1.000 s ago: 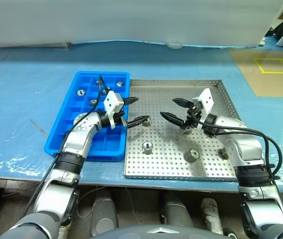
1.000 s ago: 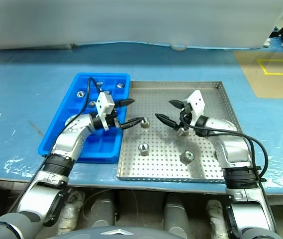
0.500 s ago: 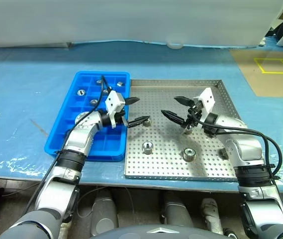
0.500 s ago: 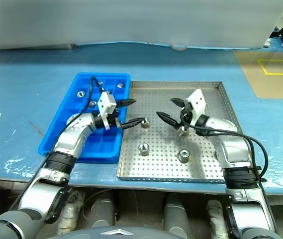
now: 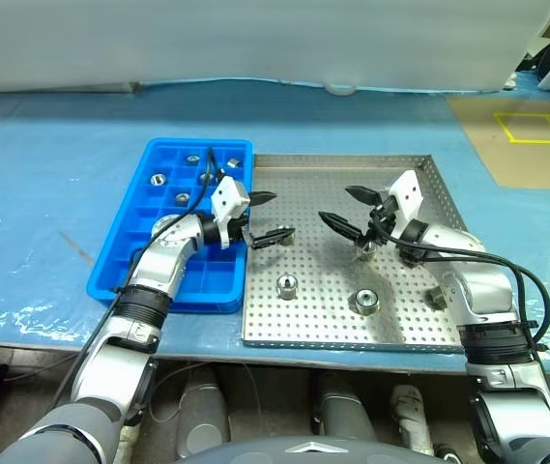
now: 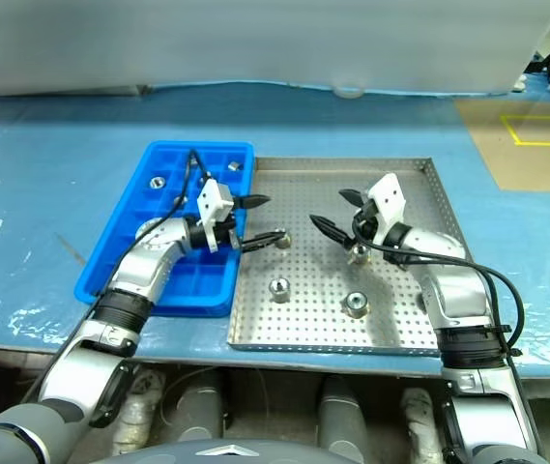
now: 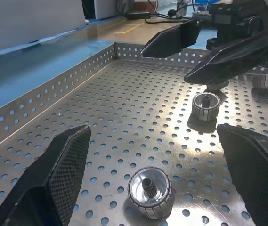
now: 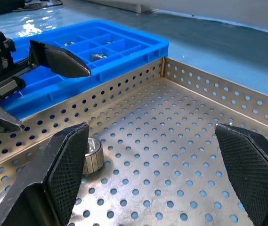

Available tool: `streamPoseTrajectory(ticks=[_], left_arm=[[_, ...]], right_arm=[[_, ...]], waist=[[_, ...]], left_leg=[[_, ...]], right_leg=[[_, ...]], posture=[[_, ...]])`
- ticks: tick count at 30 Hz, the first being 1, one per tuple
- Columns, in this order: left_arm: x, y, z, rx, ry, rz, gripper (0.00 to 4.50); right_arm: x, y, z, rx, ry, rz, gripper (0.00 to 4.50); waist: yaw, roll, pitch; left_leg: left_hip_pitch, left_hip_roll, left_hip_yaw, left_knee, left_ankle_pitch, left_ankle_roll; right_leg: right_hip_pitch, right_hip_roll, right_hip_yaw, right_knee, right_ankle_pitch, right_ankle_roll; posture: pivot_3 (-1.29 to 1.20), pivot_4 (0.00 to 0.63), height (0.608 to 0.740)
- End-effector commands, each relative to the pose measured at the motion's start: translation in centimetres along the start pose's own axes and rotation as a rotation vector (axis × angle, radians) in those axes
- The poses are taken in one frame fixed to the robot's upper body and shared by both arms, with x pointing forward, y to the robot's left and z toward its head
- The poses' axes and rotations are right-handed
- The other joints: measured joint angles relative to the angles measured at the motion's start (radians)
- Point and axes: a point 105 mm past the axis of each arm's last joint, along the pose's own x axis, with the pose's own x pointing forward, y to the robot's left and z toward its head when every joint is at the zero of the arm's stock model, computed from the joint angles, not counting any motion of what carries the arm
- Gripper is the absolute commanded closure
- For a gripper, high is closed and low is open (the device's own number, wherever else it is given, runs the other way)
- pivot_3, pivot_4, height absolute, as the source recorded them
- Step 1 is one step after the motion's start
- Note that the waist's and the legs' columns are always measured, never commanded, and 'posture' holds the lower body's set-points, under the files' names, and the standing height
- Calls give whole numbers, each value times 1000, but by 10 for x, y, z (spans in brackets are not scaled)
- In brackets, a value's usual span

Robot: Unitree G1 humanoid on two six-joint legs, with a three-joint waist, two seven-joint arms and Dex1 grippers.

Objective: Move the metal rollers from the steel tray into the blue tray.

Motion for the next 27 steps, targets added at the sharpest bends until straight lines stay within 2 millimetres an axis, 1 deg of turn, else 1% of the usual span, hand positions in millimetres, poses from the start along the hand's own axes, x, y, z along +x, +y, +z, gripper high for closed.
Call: streamPoseTrajectory(ticks=[1,7,12,13,16,17,19,21,22,24,26,27], left_arm=[[4,0,10,27,-24,-22,0],[6,-1,7,21,-12,-37,0],[16,1,-10,4,130,-71,0],[20,1,-13,28,171,-89,0],[32,2,-12,52,216,-131,0],[37,1,-12,58,244,-160,0],[43,-1,-14,86,305,-208,0],[47,-1,-18,97,352,-227,0],[48,-1,-23,98,400,-244,0],[49,-1,-34,117,490,-259,0],[49,0,-40,135,541,-264,0],[50,1,-40,138,555,-264,183]], right_arm=[[-6,-3,14,-43,-40,-20,17],[-7,-4,13,-39,-37,-25,17],[-8,-2,8,-34,-18,-30,17],[-8,-2,7,-33,-17,-32,17],[-8,-2,7,-33,-18,-37,17],[-8,-2,6,-33,-17,-41,17],[-9,-3,6,-33,-15,-50,17],[-9,-3,5,-35,-13,-52,17],[-9,-3,4,-37,-10,-53,17],[-9,-1,2,-41,-4,-55,17],[-9,0,1,-42,0,-56,17],[-9,1,0,-43,2,-56,4]], waist=[[0,0,0],[-2,0,0],[0,0,0],[0,0,0],[-1,0,0],[-1,0,0],[-2,0,0],[-4,0,0],[-6,0,0],[-8,0,0],[-10,0,0],[-11,0,0]], left_leg=[[0,0,0,0,0,0],[0,0,0,0,0,0],[0,0,0,0,0,0],[0,0,0,0,0,0],[3,-1,0,1,0,0],[4,-1,0,1,0,0],[4,-1,0,1,0,0],[4,-1,0,1,0,0],[4,-1,0,1,0,0],[4,-1,0,0,0,0],[5,-1,0,0,0,0],[5,-1,0,0,0,0]], right_leg=[[0,0,0,0,0,0],[0,0,0,0,0,0],[0,0,0,0,0,0],[1,0,0,0,0,0],[3,0,1,0,-1,2],[4,0,1,0,-3,5],[4,0,1,0,-3,6],[4,0,1,0,-3,4],[4,0,1,0,0,1],[4,0,1,-1,0,0],[5,0,1,-1,0,0],[5,0,1,-1,0,1]], posture=[[-142,150,740],[-142,150,740],[-161,150,740],[-167,150,740],[-172,150,740],[-178,150,740],[-178,150,740],[-184,150,740],[-188,150,740],[-195,150,740],[-203,150,740],[-203,150,740]])
